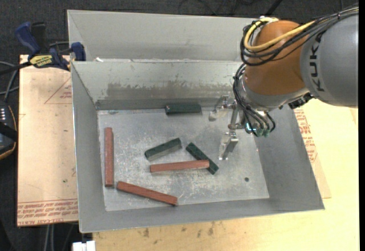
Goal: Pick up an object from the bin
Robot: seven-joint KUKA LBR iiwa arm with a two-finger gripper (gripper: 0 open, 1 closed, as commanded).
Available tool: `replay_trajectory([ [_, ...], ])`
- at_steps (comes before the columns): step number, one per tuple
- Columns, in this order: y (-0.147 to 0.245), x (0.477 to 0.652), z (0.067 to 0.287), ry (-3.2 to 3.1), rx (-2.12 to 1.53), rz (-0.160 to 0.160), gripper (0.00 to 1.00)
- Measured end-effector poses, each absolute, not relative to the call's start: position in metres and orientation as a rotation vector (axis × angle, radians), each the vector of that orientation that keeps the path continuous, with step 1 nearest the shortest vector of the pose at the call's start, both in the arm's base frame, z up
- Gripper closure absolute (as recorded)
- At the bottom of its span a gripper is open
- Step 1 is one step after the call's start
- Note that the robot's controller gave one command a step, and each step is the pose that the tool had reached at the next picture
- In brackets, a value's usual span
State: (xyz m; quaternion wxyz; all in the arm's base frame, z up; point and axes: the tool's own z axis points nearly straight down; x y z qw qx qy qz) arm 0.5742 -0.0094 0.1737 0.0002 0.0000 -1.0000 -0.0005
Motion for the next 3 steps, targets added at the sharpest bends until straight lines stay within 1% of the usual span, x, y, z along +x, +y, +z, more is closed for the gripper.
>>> replay_trajectory([
  [2,-0.009,0.575,0.174,-3.143,0.0,-0.001,0.0],
  [3,-0.003,0.572,0.132,-3.136,0.089,-0.001,0.0],
])
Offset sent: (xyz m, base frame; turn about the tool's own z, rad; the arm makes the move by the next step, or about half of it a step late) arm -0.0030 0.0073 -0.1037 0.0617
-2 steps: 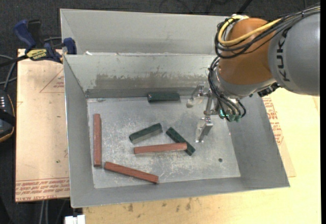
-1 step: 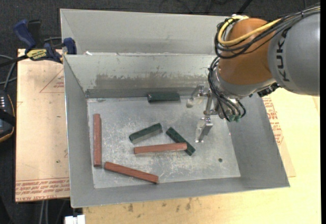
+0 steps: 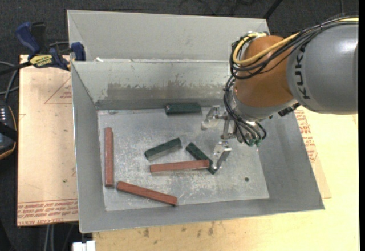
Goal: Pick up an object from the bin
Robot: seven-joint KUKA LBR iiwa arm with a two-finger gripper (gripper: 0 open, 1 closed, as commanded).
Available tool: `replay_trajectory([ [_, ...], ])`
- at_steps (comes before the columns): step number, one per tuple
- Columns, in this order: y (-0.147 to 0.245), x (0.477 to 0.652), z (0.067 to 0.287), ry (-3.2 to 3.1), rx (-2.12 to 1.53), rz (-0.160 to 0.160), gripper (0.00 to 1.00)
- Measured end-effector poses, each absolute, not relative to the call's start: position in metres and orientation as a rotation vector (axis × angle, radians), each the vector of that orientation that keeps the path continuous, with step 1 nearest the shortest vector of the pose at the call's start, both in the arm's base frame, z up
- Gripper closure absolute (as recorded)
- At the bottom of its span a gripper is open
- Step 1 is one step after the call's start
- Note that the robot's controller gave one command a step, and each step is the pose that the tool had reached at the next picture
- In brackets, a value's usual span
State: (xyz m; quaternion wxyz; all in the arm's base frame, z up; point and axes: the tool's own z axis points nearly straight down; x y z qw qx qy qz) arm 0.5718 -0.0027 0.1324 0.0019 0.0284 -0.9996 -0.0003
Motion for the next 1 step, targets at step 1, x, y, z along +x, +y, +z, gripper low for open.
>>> replay_trajectory([
  [1,0.0178,0.5965,0.0847,-3.102,0.63,0.005,1.0],
])
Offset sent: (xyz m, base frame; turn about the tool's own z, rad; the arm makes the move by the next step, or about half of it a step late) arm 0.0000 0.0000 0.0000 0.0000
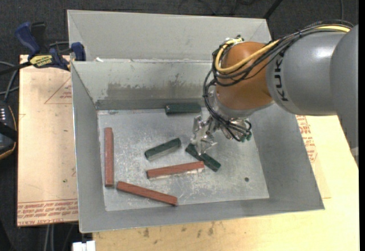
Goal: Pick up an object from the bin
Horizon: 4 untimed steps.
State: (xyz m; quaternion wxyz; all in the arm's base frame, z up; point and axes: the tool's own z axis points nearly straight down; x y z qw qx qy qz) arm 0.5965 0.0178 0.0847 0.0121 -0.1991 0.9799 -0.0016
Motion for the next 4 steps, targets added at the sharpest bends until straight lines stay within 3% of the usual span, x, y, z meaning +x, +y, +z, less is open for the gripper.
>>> replay_trajectory([
  [1,0.02,0.598,0.083,3.04,-0.617,-0.001,0.0],
  [2,0.02,0.598,0.083,3.042,-0.618,-0.002,0.0],
  [3,0.104,0.565,0.08,3.02,-0.848,0.005,1.0],
  [4,0.103,0.565,0.08,3.022,-0.846,0.001,0.0],
])
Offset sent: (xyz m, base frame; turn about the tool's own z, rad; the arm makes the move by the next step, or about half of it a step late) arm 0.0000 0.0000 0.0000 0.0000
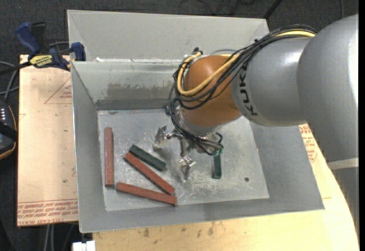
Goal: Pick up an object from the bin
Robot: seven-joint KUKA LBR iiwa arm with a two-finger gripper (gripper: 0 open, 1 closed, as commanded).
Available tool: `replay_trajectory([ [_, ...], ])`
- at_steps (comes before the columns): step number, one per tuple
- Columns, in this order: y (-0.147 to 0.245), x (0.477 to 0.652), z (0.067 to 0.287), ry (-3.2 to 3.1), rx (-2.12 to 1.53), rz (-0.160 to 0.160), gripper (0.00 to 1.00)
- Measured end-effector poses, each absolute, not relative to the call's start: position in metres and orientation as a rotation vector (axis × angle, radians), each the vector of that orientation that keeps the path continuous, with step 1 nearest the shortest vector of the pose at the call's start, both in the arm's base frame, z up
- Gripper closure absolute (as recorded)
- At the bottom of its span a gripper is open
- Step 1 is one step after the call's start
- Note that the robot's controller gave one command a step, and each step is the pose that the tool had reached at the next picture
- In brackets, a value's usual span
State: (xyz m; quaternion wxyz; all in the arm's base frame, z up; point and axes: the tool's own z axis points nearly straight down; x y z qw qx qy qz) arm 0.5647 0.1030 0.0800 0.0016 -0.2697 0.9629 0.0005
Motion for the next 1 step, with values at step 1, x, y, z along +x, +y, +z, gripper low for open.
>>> replay_trajectory([
  [1,0.1032,0.5649,0.08,3.022,-0.845,0.002,0.0],
])
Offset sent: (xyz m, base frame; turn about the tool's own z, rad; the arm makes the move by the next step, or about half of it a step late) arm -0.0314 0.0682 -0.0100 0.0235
